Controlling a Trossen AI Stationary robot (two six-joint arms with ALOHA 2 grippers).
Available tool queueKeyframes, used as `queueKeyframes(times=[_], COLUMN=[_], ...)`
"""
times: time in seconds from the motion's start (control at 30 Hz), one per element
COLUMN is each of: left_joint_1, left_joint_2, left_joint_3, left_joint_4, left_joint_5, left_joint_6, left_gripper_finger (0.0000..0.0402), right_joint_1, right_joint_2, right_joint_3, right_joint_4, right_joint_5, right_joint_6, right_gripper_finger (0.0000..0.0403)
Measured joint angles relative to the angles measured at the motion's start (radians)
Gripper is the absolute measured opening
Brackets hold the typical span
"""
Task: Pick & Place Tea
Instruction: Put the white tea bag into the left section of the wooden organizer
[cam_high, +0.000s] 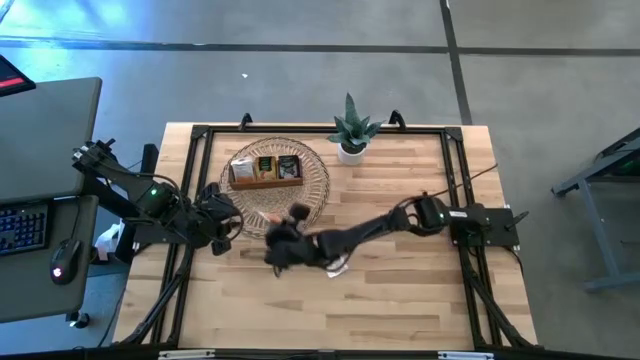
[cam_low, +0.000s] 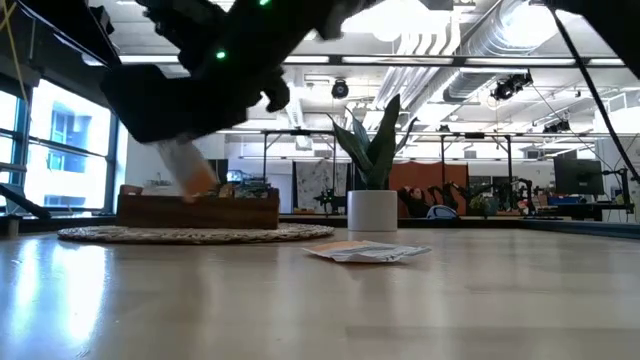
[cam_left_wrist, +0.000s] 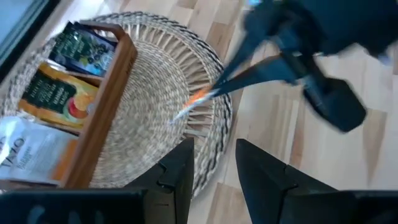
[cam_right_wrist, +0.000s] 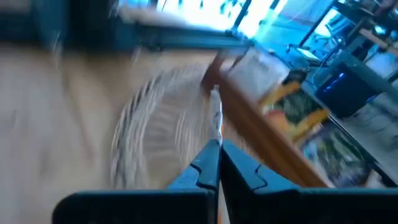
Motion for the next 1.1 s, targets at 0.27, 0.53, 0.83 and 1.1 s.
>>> queueKeyframes(times=[0.27, 0.53, 0.83, 1.1], left_joint_1=[0.0, 0.0, 0.0, 0.0], left_joint_2=[0.0, -0.039, -0.08, -0.082], left_joint_3=[0.0, 0.011, 0.011, 0.011], left_joint_4=[-0.001, -0.001, -0.001, 0.038], left_joint_5=[-0.016, -0.091, -0.118, -0.149], left_joint_6=[0.032, 0.117, 0.16, 0.236], left_gripper_finger=[0.0117, 0.0117, 0.0117, 0.0117], right_joint_1=[-0.191, -0.298, -0.341, -0.372], right_joint_2=[0.063, 0.132, 0.138, 0.136], right_joint_3=[0.002, 0.001, 0.002, 0.002], right_joint_4=[0.491, 0.642, 0.713, 0.69], right_joint_5=[-0.252, -0.434, -0.571, -0.58], right_joint_6=[-0.059, -0.011, -0.037, -0.03], right_gripper_finger=[0.0003, 0.0002, 0.0001, 0.0])
